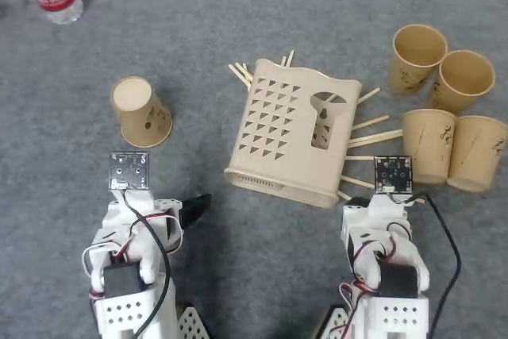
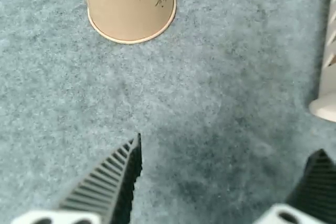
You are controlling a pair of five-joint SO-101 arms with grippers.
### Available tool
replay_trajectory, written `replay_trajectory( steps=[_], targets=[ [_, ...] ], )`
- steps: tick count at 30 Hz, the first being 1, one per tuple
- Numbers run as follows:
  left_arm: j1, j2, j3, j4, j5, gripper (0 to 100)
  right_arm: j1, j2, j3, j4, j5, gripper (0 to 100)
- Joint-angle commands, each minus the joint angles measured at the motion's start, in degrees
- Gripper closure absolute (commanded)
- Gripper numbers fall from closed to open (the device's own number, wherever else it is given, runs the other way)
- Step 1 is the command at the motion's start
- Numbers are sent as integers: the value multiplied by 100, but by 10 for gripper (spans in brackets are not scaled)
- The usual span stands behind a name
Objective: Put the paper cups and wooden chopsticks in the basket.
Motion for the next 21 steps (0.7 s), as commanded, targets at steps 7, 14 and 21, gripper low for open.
replay_trajectory(
  steps=[7,14,21],
  targets=[
    [-18,-53,-22,-35,-70,912,57,-66,105,-40,-18,990],
    [18,-62,-22,-53,-308,982,57,-57,105,-13,-9,990],
    [18,-62,-22,-26,-325,979,57,-66,105,163,-9,990]
  ],
)
